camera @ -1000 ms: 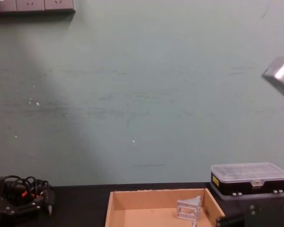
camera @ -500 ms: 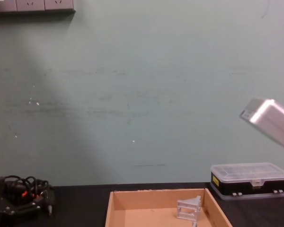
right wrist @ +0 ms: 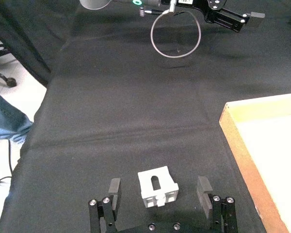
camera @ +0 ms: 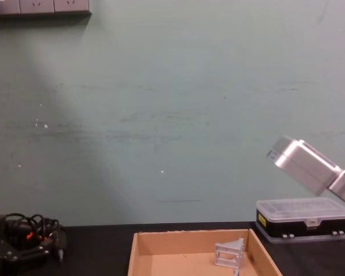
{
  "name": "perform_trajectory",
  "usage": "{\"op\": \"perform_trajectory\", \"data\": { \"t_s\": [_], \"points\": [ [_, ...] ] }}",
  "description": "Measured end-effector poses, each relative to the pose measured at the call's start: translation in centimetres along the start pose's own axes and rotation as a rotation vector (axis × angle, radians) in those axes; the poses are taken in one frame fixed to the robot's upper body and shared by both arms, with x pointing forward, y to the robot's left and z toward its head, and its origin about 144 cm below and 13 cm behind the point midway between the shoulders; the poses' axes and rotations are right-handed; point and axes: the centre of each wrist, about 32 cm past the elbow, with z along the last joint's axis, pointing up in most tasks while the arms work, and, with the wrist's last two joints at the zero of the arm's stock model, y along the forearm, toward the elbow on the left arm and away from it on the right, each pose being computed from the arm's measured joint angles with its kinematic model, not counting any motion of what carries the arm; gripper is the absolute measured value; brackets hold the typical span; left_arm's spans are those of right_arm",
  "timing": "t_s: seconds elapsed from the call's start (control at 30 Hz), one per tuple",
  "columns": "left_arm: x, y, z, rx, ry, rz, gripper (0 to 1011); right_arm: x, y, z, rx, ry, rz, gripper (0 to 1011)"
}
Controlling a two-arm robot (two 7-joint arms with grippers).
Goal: Use one hand to pick up the angle iron from the table and place it into the box.
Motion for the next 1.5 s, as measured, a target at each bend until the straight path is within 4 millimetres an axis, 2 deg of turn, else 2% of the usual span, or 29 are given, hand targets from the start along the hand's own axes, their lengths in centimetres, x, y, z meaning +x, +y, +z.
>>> {"op": "perform_trajectory", "data": {
  "t_s": [0.5,1.5],
  "points": [
    [0.0,0.0,0.0,0.000,0.000,0.000,1000,0.2,1.0,0.0,-0.003,-0.001,0.029,1002],
    [0.0,0.0,0.0,0.000,0.000,0.000,1000,0.7,1.5,0.1,-0.012,0.009,0.040,1002]
  ]
}}
